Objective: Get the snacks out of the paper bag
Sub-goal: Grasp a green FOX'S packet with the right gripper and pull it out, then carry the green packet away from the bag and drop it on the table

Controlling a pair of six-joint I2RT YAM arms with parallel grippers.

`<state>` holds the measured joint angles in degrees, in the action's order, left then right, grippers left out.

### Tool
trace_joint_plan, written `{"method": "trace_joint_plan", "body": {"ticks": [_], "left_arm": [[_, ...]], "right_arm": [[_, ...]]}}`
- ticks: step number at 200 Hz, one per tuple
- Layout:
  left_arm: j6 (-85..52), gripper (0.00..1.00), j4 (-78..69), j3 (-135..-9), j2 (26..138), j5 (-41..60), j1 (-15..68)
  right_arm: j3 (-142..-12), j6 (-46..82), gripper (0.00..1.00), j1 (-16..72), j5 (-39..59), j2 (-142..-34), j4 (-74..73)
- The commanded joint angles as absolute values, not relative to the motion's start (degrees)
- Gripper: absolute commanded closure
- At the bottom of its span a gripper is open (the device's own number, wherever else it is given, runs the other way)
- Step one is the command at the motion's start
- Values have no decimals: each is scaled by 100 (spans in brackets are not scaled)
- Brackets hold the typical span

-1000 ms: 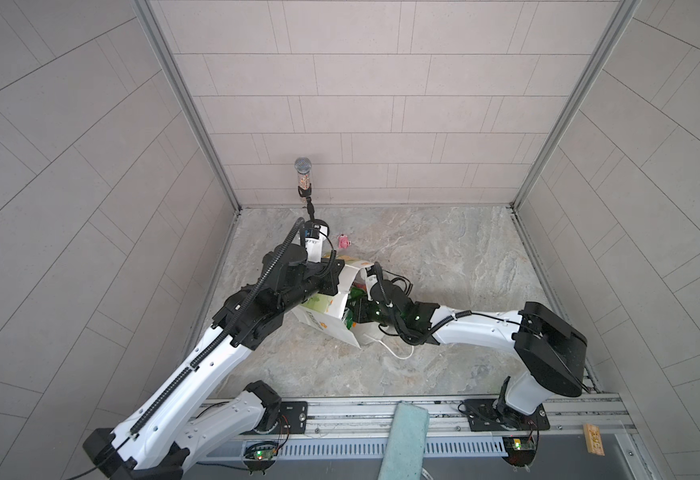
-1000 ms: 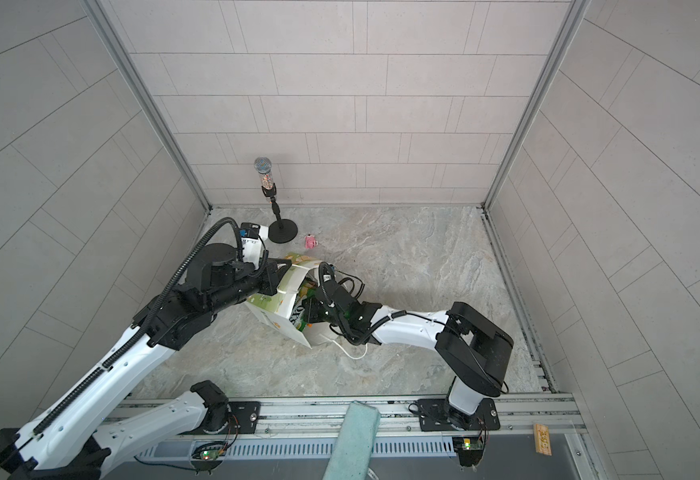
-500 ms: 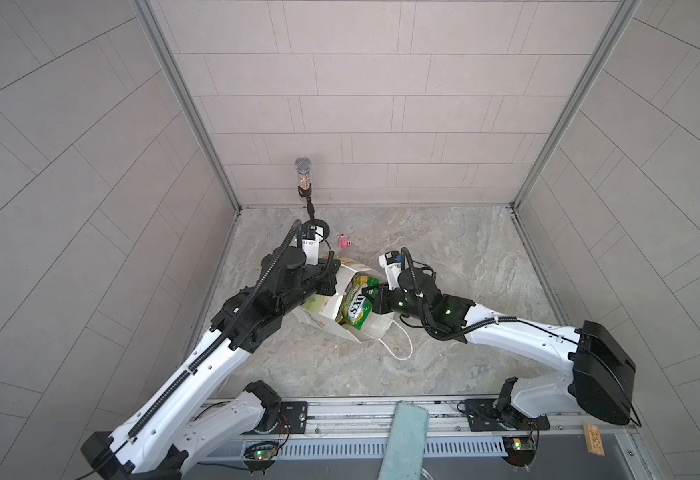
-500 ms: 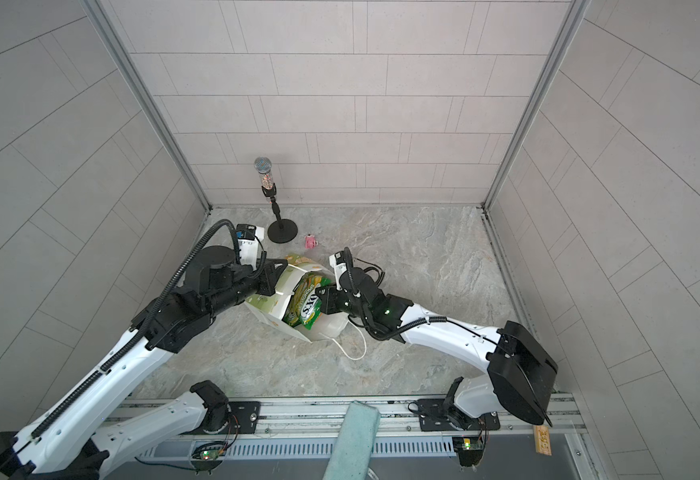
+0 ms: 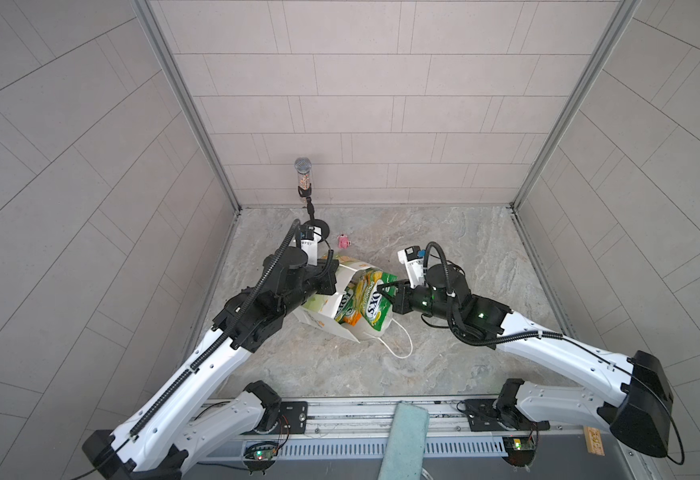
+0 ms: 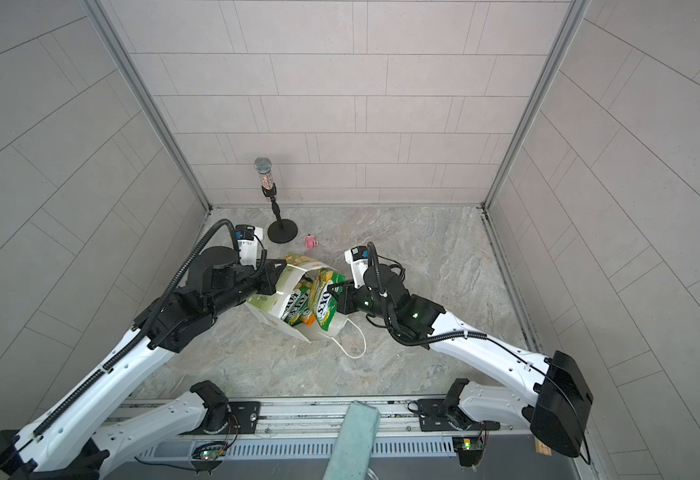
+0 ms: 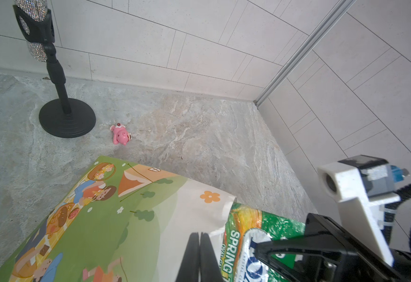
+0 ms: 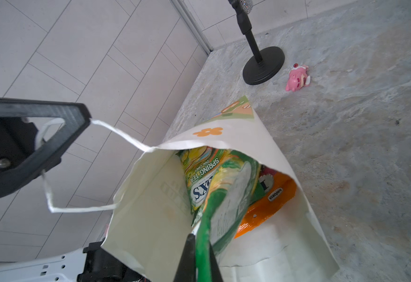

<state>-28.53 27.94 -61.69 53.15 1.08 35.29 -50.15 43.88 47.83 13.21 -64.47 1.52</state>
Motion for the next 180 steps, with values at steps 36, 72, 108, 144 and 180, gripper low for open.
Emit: {"method": "trace_joint_plan", "body": {"ticks": [36, 72, 108, 144, 180], "left_arm": [[-2975, 100, 2811, -6179, 5367, -111, 3548], [-2940, 100, 2799, -6168, 5362, 0, 3542], [-2885, 100, 2771, -6179, 5364, 207, 3542], [-2857, 100, 2733, -6179, 5394, 341, 3544], [-2858, 100, 2716, -6181, 5394, 411, 3542]], "right_arm": [[-5567, 4040, 100, 4665, 1242, -5454, 937], [-5849, 3931, 100, 4133, 1235, -4979, 1612], [-6120, 3642, 100, 2868, 1810, -4898, 2293], [-6178, 3382, 100, 1479, 2736, -5514, 2368], [-6446, 2874, 100, 858, 3031, -6509, 2270]]}}
